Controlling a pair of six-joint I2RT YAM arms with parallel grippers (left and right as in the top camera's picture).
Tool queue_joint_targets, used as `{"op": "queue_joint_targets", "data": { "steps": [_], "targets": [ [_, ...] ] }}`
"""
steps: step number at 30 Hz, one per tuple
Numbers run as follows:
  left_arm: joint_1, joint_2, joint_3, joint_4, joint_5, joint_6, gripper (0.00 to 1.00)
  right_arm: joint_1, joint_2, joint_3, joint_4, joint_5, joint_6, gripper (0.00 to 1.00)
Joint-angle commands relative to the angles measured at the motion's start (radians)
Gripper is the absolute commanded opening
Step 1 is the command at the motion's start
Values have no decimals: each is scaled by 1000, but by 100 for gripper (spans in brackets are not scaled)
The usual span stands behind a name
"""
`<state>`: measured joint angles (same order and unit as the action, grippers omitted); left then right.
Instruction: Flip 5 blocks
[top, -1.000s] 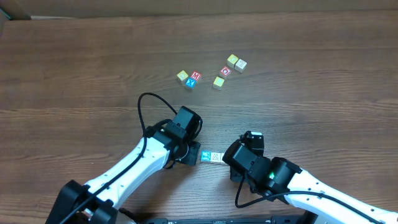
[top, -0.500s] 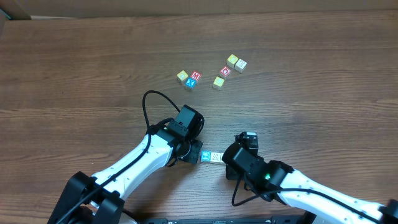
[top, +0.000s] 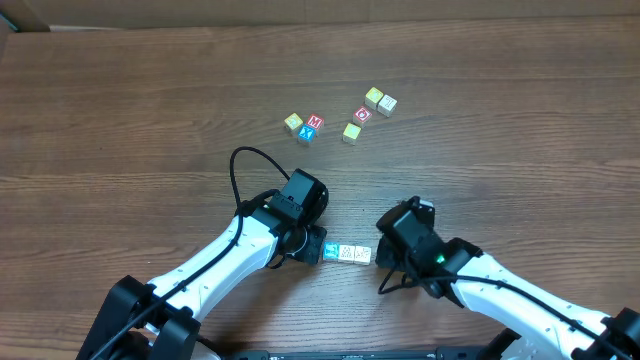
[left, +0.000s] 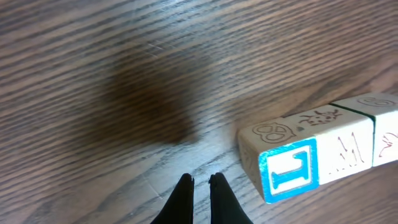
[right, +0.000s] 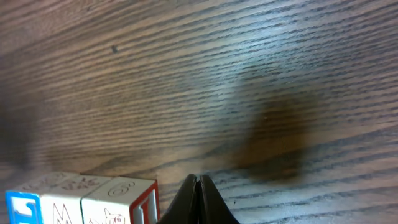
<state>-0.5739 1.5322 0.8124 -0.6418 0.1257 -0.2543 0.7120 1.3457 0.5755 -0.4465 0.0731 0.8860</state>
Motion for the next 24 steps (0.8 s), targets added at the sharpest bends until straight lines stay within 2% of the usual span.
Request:
{"op": "queue_joint_targets", "data": {
  "steps": [1, 6, 15, 24],
  "targets": [
    [4, 5, 12, -1, 52, 19, 4, -20, -2, -3, 11, -131, 4, 4],
    [4, 5, 12, -6, 56, 18, 4, -20, 9, -3, 7, -217, 30, 4],
    [4, 5, 12, -12, 74, 15, 4, -20, 120, -3, 63, -241, 68, 4],
    [4, 5, 11, -11, 115, 51, 4, -20, 133, -3, 112, -254, 68, 4]
  ]
}}
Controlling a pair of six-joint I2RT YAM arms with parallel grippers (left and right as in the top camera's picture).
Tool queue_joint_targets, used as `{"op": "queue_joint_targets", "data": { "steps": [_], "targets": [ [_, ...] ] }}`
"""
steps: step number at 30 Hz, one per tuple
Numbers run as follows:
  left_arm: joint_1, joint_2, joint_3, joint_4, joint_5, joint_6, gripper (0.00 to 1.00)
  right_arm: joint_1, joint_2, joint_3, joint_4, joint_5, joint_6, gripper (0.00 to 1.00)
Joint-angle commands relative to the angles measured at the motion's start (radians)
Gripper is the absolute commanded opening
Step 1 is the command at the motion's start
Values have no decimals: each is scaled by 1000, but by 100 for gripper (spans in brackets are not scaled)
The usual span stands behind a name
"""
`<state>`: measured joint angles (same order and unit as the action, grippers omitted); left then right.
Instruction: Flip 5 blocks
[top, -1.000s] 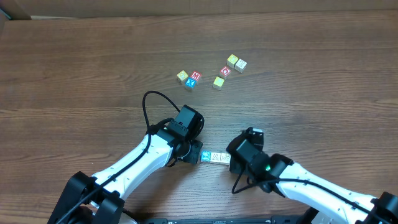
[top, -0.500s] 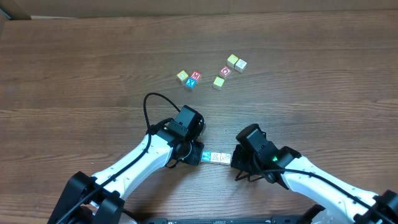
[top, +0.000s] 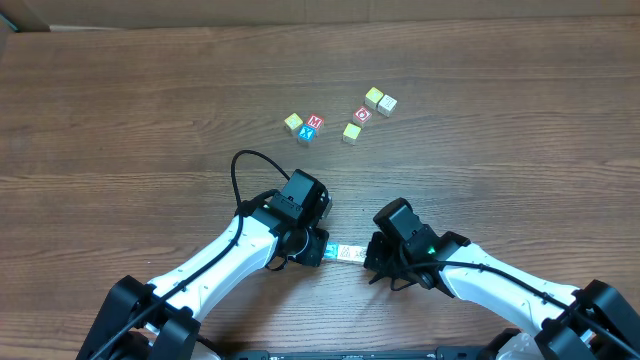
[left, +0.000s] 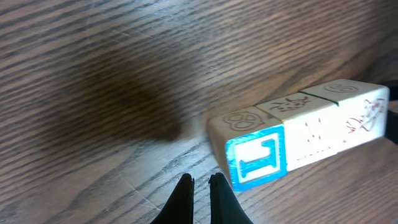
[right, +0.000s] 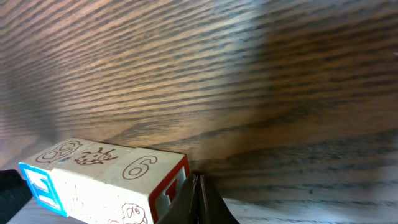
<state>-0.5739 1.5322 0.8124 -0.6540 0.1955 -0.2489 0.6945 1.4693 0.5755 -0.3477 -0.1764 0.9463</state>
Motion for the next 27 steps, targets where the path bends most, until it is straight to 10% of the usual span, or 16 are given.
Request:
{"op": "queue_joint_targets", "data": {
  "steps": [1, 27],
  "targets": [
    [4, 5, 11, 0, 46, 47, 4, -2, 9, -3, 13, -5, 8, 4],
    [5, 117, 8, 64, -30, -43, 4, -2, 9, -3, 14, -5, 8, 4]
  ]
}}
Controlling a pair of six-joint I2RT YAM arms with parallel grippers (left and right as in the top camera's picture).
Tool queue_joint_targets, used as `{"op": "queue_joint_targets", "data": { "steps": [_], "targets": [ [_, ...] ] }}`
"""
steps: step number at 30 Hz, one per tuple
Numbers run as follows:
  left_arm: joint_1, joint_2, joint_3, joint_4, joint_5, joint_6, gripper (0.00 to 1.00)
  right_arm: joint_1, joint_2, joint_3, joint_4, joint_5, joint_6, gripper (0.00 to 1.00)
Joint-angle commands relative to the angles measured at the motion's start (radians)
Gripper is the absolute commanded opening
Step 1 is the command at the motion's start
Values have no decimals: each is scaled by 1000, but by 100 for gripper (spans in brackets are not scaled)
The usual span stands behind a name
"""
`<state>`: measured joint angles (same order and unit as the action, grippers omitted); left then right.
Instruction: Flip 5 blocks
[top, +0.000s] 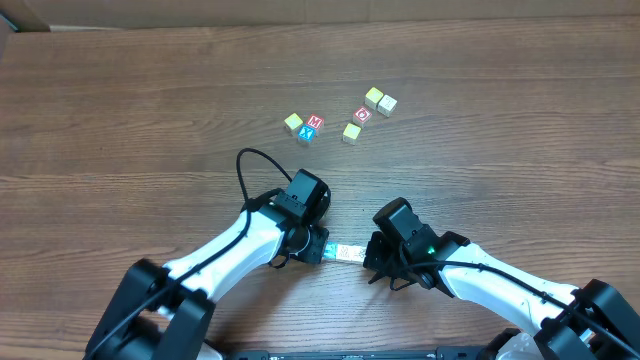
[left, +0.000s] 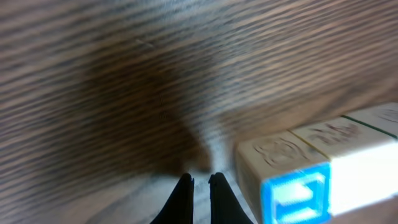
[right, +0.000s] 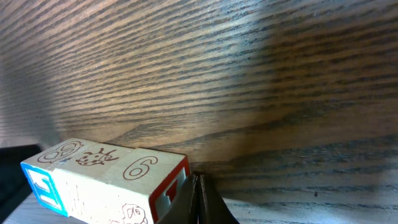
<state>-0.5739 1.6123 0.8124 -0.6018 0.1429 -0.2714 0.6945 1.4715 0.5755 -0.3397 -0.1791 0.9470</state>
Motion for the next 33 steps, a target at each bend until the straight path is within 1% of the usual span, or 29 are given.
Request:
{"op": "queue_joint_targets", "data": {
  "steps": [1, 9, 15, 21, 25, 28, 33],
  "targets": [
    [5, 45, 8, 20, 32, -21, 4, -2, 7, -3, 6, -3, 7, 4],
    [5, 48, 8, 46, 42, -20, 4, -2, 7, -3, 5, -11, 8, 4],
    [4, 48, 8, 53, 73, 11, 4, -2, 7, -3, -2, -35, 76, 4],
    [4, 48, 8, 40, 88, 19, 4, -2, 7, -3, -8, -42, 98, 4],
    [3, 48, 8, 25, 91, 35, 4, -2, 7, -3, -6, -44, 101, 4],
    [3, 48, 8, 24, 120, 74, 4, -2, 7, -3, -6, -51, 101, 4],
    [3, 48, 8, 34, 119, 61, 4, -2, 7, -3, -3, -61, 102, 4]
  ]
}}
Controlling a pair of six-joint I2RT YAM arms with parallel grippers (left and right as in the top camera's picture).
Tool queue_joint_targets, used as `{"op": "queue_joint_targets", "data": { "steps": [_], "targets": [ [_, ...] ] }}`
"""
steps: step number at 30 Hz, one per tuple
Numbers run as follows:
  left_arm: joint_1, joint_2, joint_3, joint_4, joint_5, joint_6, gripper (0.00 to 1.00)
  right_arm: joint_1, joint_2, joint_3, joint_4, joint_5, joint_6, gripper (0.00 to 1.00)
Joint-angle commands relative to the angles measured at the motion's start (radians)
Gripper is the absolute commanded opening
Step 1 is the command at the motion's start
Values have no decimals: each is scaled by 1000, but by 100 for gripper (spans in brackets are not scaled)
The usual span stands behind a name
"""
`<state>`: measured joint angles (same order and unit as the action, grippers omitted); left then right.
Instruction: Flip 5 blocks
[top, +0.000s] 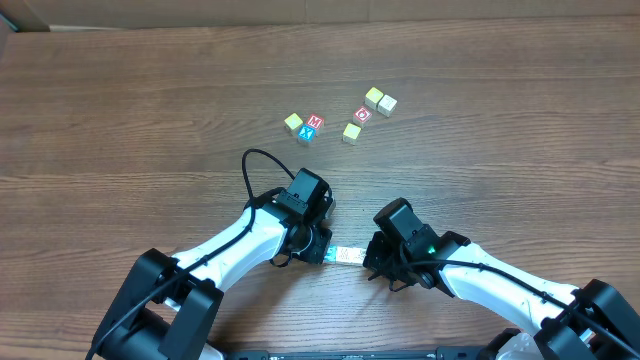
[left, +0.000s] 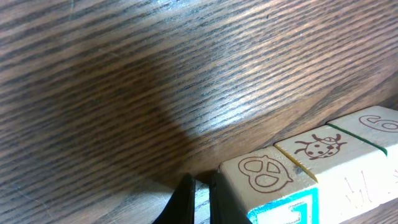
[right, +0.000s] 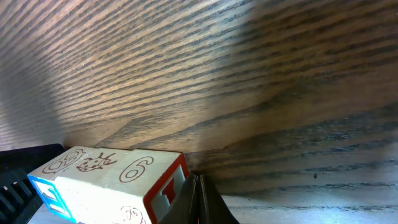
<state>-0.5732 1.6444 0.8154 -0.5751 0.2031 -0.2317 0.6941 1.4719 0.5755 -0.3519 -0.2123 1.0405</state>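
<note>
Three wooden blocks lie end to end in a row on the table between my grippers. Their tops show a pretzel, a ladybug and a 6. The left gripper is shut, with one fingertip against the blue-faced pretzel end. My right gripper is shut too, its tips at the red-framed end of the 6 block. Neither gripper has anything between its fingers. In the overhead view the left gripper and right gripper flank the row.
Loose blocks lie at the far middle of the table: a yellow one, a red M and blue X pair, a yellow-green one, a red O and two pale ones. Bare wood surrounds them.
My left gripper has moved right, up against the pretzel end of the row. The right gripper stays at the red end. Both remain shut.
First both shut grippers stood a little way off the row's two ends. Then the right gripper was against the red 6 end, with the row nearer the left gripper. The left gripper then came closer, and now the row sits between both tips.
</note>
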Motion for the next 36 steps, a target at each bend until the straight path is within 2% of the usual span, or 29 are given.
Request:
{"op": "queue_joint_targets", "data": {
  "steps": [1, 13, 27, 36],
  "targets": [
    [2, 16, 5, 10, 57, 17, 4, -2, 6, -3, 10, -29, 8, 4],
    [2, 16, 5, 40, 24, 0, 4, 4, 6, -3, 14, -63, 9, 4],
    [3, 16, 5, 33, -73, 12, 4, 18, 6, -3, -22, -67, 124, 4],
    [2, 18, 5, 31, -129, 31, 4, 18, 6, -3, -39, -79, 144, 4]
  ]
}}
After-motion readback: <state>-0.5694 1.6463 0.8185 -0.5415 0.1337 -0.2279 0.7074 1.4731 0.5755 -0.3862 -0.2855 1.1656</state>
